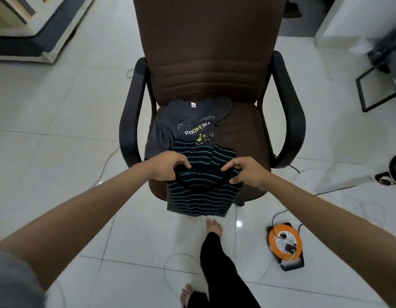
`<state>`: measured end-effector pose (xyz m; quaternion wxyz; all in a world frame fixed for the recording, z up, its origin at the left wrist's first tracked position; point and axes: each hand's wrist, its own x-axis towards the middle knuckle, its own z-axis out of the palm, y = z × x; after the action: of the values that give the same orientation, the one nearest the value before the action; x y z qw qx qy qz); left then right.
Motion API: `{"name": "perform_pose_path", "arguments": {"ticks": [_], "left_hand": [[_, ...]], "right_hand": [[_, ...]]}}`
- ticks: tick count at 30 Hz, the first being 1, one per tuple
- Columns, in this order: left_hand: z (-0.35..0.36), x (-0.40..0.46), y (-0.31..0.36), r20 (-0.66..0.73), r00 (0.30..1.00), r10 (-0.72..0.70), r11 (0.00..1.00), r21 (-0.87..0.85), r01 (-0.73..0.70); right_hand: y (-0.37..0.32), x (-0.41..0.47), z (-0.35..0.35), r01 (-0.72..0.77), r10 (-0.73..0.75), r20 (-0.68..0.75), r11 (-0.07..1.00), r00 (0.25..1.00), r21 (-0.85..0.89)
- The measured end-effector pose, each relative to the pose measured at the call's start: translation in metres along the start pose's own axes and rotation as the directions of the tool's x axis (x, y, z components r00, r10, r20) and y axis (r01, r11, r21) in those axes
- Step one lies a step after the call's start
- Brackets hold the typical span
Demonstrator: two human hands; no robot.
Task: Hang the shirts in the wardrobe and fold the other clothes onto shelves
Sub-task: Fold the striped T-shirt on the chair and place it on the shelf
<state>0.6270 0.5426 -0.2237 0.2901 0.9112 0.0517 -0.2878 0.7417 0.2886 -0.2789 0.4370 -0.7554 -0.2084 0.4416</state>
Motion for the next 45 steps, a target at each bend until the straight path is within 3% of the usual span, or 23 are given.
{"name": "perform_pose_path", "arguments": {"ticks": [7, 14, 16, 18, 20, 22, 25, 29, 31, 37, 41, 45], "left_hand": [[-0.031, 0.124, -0.056, -0.127, 0.984, -0.121, 0.991, -0.069, 0.113], [-0.006, 0.189, -0.109, -0.249, 0.923, -0.294, 0.925, -0.317, 0.208], [0.008, 0.199, -0.120, -0.212, 0.894, -0.395, 0.843, -0.470, 0.262], [0.020, 0.202, -0.122, -0.085, 0.875, -0.477, 0.693, -0.648, 0.315], [0.030, 0.201, -0.123, 0.026, 0.876, -0.482, 0.561, -0.759, 0.331], [0.035, 0.200, -0.126, 0.032, 0.890, -0.455, 0.521, -0.801, 0.295], [0.034, 0.200, -0.133, -0.039, 0.899, -0.437, 0.581, -0.775, 0.248], [0.026, 0.202, -0.141, -0.175, 0.905, -0.387, 0.717, -0.674, 0.177], [0.027, 0.200, -0.147, -0.266, 0.876, -0.403, 0.770, -0.617, 0.166], [0.063, 0.180, -0.145, -0.210, 0.802, -0.559, 0.662, -0.696, 0.279], [0.085, 0.163, -0.132, -0.217, 0.813, -0.540, 0.632, -0.743, 0.221], [0.082, 0.157, -0.132, -0.322, 0.794, -0.516, 0.717, -0.670, 0.194]], "right_hand": [[0.033, 0.110, -0.045, -0.041, 0.036, -0.090, 0.997, 0.995, -0.059], [0.080, 0.177, -0.054, -0.105, 0.084, -0.200, 0.989, 0.976, -0.101], [0.089, 0.184, -0.049, -0.153, 0.139, -0.244, 0.988, 0.960, -0.039], [0.101, 0.186, -0.042, -0.206, 0.210, -0.258, 0.978, 0.943, 0.043], [0.113, 0.185, -0.035, -0.252, 0.283, -0.250, 0.956, 0.926, 0.150], [0.120, 0.183, -0.028, -0.277, 0.341, -0.242, 0.924, 0.909, 0.262], [0.121, 0.182, -0.027, -0.254, 0.345, -0.261, 0.911, 0.902, 0.326], [0.122, 0.187, -0.031, -0.201, 0.270, -0.388, 0.957, 0.881, 0.210], [0.125, 0.186, -0.028, -0.189, 0.247, -0.459, 0.967, 0.854, 0.169], [0.133, 0.164, 0.000, -0.251, 0.314, -0.530, 0.949, 0.788, 0.188], [0.143, 0.146, 0.024, -0.210, 0.330, -0.458, 0.932, 0.826, 0.294], [0.140, 0.143, 0.027, -0.189, 0.304, -0.538, 0.947, 0.786, 0.259]]}}
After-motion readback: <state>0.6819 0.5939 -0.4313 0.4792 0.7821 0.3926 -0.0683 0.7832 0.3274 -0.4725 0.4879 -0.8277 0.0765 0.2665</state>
